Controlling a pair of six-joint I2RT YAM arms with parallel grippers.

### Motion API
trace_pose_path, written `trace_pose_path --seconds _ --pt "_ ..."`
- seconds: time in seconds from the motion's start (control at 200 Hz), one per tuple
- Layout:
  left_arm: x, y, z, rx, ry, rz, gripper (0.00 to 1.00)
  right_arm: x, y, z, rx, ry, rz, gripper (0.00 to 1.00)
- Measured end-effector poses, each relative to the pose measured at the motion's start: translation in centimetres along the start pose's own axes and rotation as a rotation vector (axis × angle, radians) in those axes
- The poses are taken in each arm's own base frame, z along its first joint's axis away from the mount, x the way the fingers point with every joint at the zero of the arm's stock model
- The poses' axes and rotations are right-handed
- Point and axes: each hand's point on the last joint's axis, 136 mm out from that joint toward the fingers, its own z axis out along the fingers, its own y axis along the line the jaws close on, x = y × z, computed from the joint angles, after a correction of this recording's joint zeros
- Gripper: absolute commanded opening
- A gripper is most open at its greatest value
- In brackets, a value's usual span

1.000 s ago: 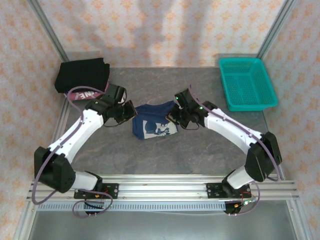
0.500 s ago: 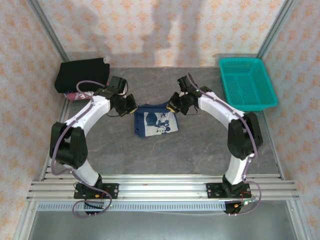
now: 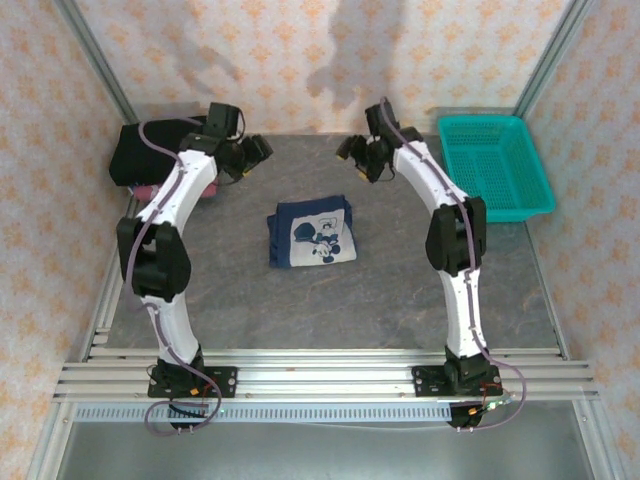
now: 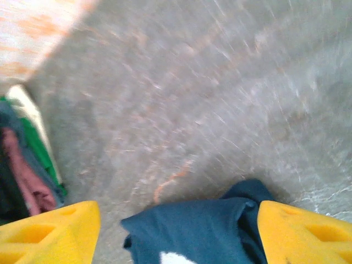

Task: Fold and stack the t-shirts

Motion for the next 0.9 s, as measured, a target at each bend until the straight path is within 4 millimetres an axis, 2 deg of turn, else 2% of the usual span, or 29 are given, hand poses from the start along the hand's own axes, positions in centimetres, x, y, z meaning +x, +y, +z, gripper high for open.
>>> trace_pose_path --seconds 0.085,0.185,0.245,0.31,0.37,0.425,0.525,0.625,0.756,0.896 --pt "-0.2 -0.9 -5.0 0.030 -0.072 0.063 0.79 0.4 1.4 -4.4 -0.004 -0.043 -0.104 0.86" --pt "1.2 -0.3 -10.0 0.051 -0.131 0.127 0.86 3.4 1.4 -9.7 0.001 -0.060 -0.208 0.91" --pt "2.6 0.5 -11.8 0.056 -0.142 0.156 0.91 5.6 0.8 -12.2 -0.002 -0.061 -0.259 0.94" --pt "3.9 1.7 -12.0 0.043 -0.128 0.179 0.91 7.9 -0.3 -14.3 -0.001 -0.064 -0.302 0.95" --pt "5.3 3.0 -10.8 0.016 -0.084 0.200 0.91 9.6 -1.6 -15.2 0.004 -0.060 -0.323 0.96" --pt "6.7 4.4 -8.7 -0.024 -0.025 0.216 0.91 11.0 -3.0 -15.3 0.017 -0.044 -0.332 0.96" --pt "9.3 6.2 -4.5 -0.088 0.092 0.250 0.90 13.1 -5.7 -13.8 0.055 0.005 -0.331 0.97" --pt "11.6 7.0 -0.8 -0.130 0.184 0.291 0.90 14.8 -7.8 -12.1 0.089 0.054 -0.327 0.97" --pt "13.9 8.0 3.3 -0.175 0.272 0.313 0.89 15.7 -8.3 -11.2 0.085 0.074 -0.333 0.98" --pt "14.5 9.1 6.6 -0.218 0.310 0.307 0.88 15.6 -7.4 -11.0 0.050 0.059 -0.340 0.98"
